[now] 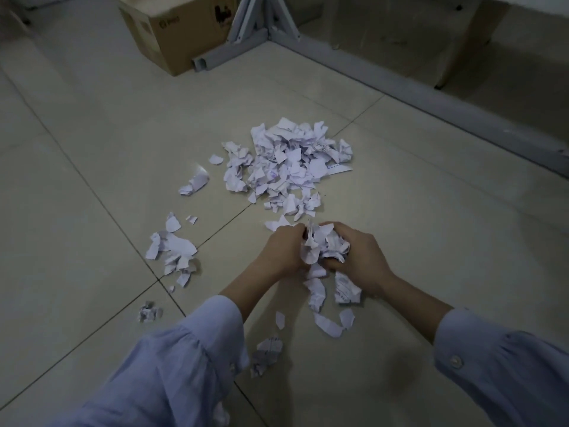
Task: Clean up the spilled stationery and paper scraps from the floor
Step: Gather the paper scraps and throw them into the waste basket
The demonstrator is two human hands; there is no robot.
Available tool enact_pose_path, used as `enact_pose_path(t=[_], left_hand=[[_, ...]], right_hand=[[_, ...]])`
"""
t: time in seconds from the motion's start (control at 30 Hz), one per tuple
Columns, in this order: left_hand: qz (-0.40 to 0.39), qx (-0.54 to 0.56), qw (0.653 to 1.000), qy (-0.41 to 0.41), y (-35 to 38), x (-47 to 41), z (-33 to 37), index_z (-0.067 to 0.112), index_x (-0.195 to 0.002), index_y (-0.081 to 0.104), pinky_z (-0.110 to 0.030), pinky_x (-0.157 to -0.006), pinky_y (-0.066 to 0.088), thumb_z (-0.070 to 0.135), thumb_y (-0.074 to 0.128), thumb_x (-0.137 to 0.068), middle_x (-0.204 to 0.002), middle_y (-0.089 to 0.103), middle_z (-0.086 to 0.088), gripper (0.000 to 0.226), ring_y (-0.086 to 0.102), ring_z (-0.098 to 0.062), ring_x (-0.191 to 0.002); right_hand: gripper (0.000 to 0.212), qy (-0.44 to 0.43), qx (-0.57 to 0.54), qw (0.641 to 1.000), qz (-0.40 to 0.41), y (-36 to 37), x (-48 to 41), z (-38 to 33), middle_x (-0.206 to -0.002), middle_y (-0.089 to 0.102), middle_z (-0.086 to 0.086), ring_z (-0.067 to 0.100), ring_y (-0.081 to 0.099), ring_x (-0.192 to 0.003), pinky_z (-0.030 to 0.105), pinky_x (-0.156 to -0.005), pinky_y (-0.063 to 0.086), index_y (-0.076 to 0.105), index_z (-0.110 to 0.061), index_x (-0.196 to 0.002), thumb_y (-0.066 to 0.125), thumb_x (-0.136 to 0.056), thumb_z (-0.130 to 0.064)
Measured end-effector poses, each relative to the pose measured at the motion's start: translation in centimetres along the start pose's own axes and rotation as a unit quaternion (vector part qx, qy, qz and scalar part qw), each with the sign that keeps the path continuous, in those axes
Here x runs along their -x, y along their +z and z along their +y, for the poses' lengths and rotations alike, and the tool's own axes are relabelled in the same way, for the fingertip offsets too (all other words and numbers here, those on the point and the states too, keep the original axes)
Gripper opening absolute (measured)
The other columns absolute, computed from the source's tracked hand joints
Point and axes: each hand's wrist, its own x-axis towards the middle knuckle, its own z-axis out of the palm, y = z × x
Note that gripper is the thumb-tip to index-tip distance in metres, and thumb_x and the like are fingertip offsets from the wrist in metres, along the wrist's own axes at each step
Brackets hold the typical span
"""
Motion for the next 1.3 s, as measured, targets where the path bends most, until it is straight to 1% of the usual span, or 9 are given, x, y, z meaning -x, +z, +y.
enact_pose_path(t=[0.17,0.27,0.53,0.67,0.77,0.9,1.07,1.2,1.3], left_hand=[[0.011,0.014,0.999,0.027,-1.0,0.2,2.7,0.003,-0.097,0.056,-0.029,-0.068,0.038,0.019,0.075,-0.072,-0.101,0.065,-0.017,0.036,0.059,-0.032,-0.095],[0.012,0.010,0.998,0.054,-2.0,-0.1,4.7,0.001,-0.096,0.057,-0.033,-0.073,0.046,0.018,0.076,-0.070,-0.102,0.066,-0.017,0.037,0.060,-0.033,-0.096],[0.047,-0.021,0.987,0.155,-5.7,-1.3,14.3,0.001,-0.109,0.056,-0.028,-0.071,0.040,0.021,0.076,-0.073,-0.110,0.064,-0.016,0.046,0.059,-0.031,-0.102],[0.076,-0.033,0.972,0.221,-7.5,-1.6,21.1,0.004,-0.111,0.059,-0.029,-0.078,0.042,0.026,0.076,-0.073,-0.112,0.065,-0.015,0.048,0.059,-0.031,-0.103],[0.083,-0.036,0.957,0.275,-8.5,-1.5,26.3,0.007,-0.096,0.064,-0.028,-0.071,0.041,0.026,0.076,-0.072,-0.101,0.068,-0.012,0.033,0.062,-0.029,-0.095],[0.086,-0.044,0.930,0.355,-9.2,-0.1,34.1,0.013,-0.081,0.060,-0.023,-0.064,0.034,0.026,0.075,-0.073,-0.089,0.066,-0.008,0.022,0.062,-0.024,-0.088],[0.059,0.011,0.907,0.416,-8.2,1.4,41.8,0.016,-0.071,0.050,-0.018,-0.051,0.028,0.029,0.073,-0.076,-0.065,0.048,0.007,0.027,0.053,-0.016,-0.071],[0.048,0.038,0.884,0.463,-6.6,3.2,47.7,0.005,-0.097,0.061,-0.022,-0.063,0.033,0.033,0.076,-0.074,-0.090,0.062,-0.004,0.039,0.055,-0.019,-0.081],[0.024,0.047,0.878,0.476,-4.4,4.5,51.1,0.005,-0.100,0.060,-0.021,-0.064,0.033,0.036,0.075,-0.075,-0.097,0.064,-0.007,0.042,0.057,-0.020,-0.086]], right_hand=[[0.048,0.019,-0.049,0.998,0.042,-2.4,1.1,-1.1,-0.091,0.072,-0.002,0.017,0.067,-0.080,0.034,-0.073,0.053,0.064,-0.025,-0.113,0.075,-0.067,-0.025],[0.043,0.023,-0.062,0.996,0.061,-4.6,1.4,-1.8,-0.086,0.072,-0.003,0.014,0.064,-0.075,0.030,-0.071,0.051,0.066,-0.022,-0.106,0.080,-0.066,-0.021],[0.042,0.074,-0.060,0.984,0.152,-14.4,2.6,-3.8,-0.095,0.072,-0.004,0.014,0.066,-0.090,0.016,-0.075,0.048,0.069,-0.018,-0.102,0.086,-0.063,-0.014],[0.044,0.083,-0.047,0.975,0.201,-21.0,4.7,-4.9,-0.097,0.073,-0.003,0.019,0.068,-0.093,0.039,-0.085,0.055,0.069,-0.021,-0.101,0.084,-0.060,-0.020],[0.041,0.080,-0.041,0.968,0.236,-25.7,6.8,-6.1,-0.096,0.073,0.002,0.022,0.069,-0.092,0.044,-0.084,0.055,0.069,-0.017,-0.101,0.083,-0.061,-0.018],[0.042,0.109,-0.055,0.947,0.298,-32.1,11.1,-7.2,-0.094,0.073,-0.003,0.002,0.067,-0.079,0.017,-0.068,0.055,0.069,-0.015,-0.102,0.084,-0.064,-0.005],[0.032,0.131,-0.074,0.924,0.350,-37.7,17.0,-8.1,-0.092,0.074,-0.001,0.002,0.068,-0.076,0.016,-0.066,0.055,0.070,-0.012,-0.101,0.077,-0.072,0.001],[0.042,0.149,-0.080,0.900,0.402,-41.4,21.6,-7.5,-0.100,0.074,0.002,0.012,0.070,-0.091,0.025,-0.077,0.058,0.067,-0.012,-0.111,0.077,-0.072,0.003],[0.049,0.184,-0.099,0.884,0.419,-43.7,24.8,-5.8,-0.103,0.074,0.001,0.014,0.070,-0.095,0.030,-0.082,0.058,0.066,-0.013,-0.113,0.080,-0.069,0.003]])
